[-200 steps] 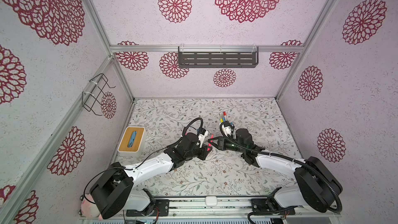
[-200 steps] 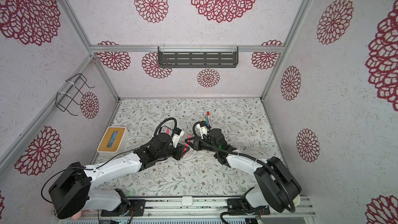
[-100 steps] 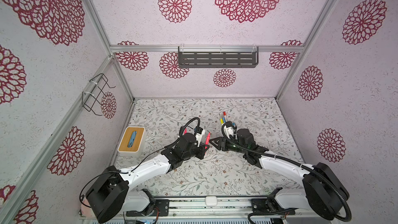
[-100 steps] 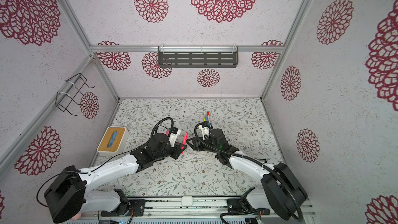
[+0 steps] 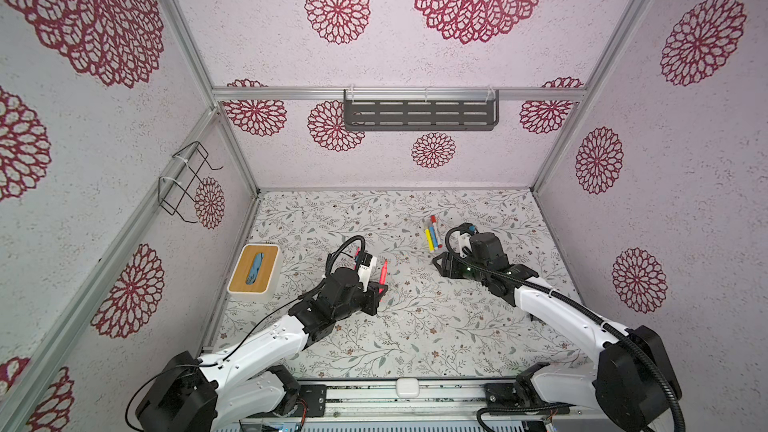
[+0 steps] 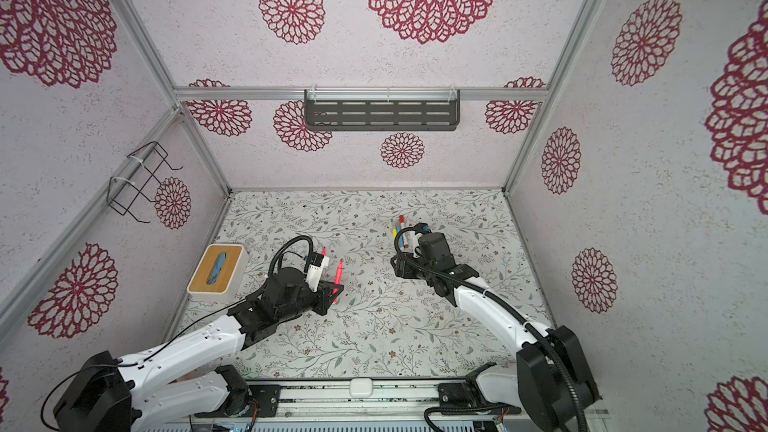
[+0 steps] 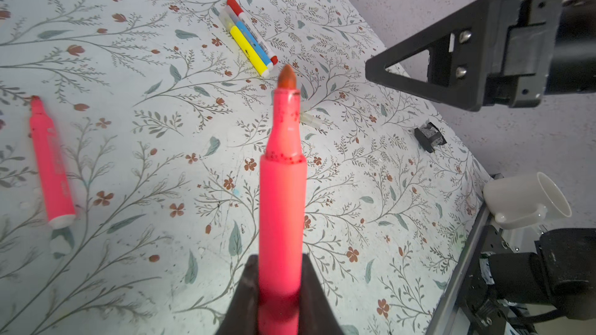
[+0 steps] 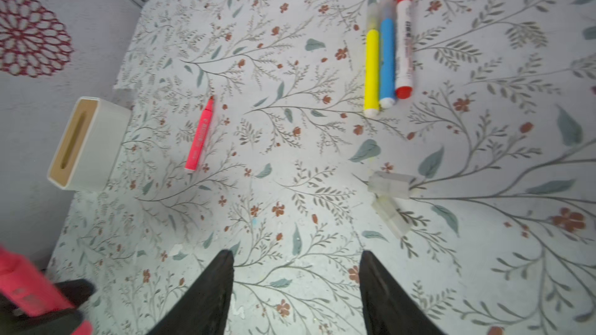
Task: Insert the pens into the pen caps
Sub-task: 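Open the right gripper and draw it back while the left holds the pink highlighter upright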
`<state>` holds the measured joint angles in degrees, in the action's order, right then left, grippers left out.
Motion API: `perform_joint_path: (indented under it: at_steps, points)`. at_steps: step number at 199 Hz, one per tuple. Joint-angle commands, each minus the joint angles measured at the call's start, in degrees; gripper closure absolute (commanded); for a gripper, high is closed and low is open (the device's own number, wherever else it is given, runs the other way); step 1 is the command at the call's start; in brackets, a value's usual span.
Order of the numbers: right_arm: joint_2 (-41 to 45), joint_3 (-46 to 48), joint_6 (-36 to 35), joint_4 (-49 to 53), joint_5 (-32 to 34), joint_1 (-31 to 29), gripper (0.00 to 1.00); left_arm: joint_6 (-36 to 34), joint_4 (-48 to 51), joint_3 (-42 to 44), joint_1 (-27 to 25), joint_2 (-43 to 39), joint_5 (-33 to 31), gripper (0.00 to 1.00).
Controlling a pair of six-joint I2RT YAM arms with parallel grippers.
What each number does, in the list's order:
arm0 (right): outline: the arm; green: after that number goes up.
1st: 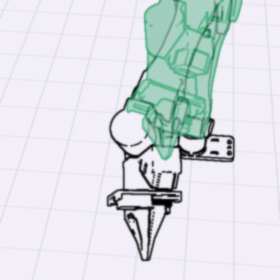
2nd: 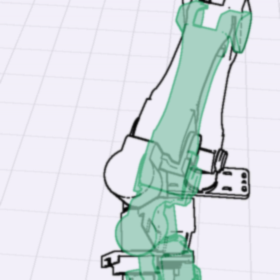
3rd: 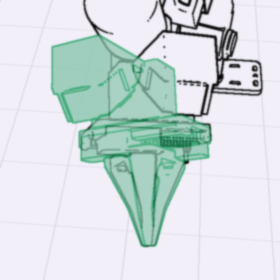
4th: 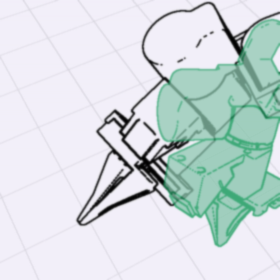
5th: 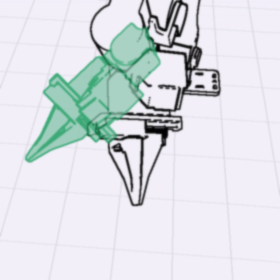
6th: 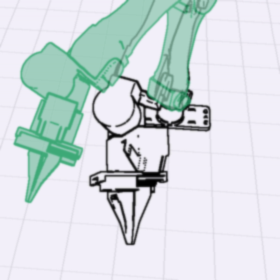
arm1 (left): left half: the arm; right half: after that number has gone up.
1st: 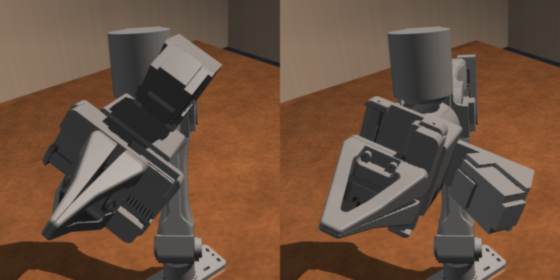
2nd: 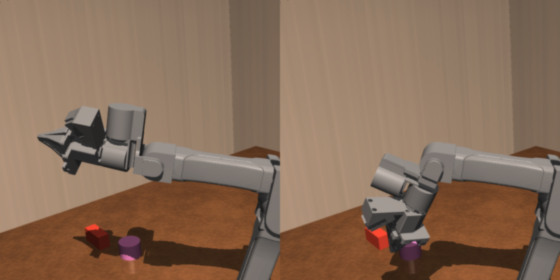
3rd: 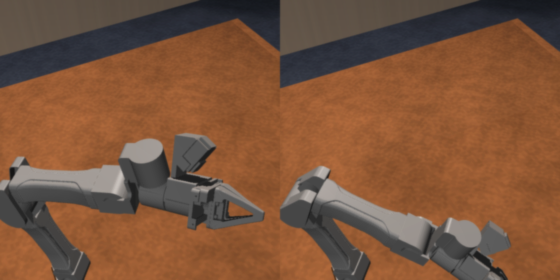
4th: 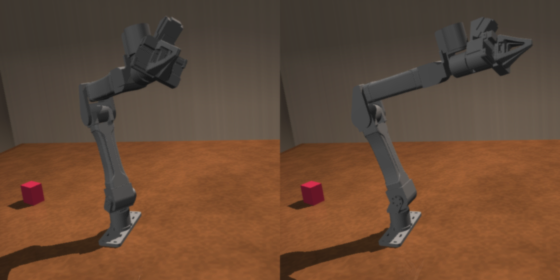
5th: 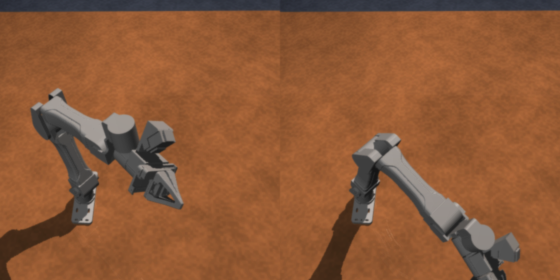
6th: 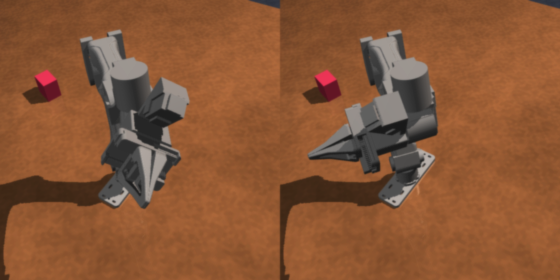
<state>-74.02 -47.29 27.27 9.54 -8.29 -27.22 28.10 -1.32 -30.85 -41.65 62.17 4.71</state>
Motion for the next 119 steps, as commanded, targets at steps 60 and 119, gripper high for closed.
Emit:
perform_joint_path:
  at_steps: [60, 119]
  points:
    - [-7.48, -4.71, -3.54, 7.32, 1.97, 3.40, 0.36, 0.77, 1.01, 2.17, 0.91, -6.80, -1.81, 1.00]
    - [-12.34, -6.45, -5.35, 7.00, -0.08, 5.39, 0.38, 1.81, 0.78, 4.34, 1.09, -8.38, -1.90, 1.00]
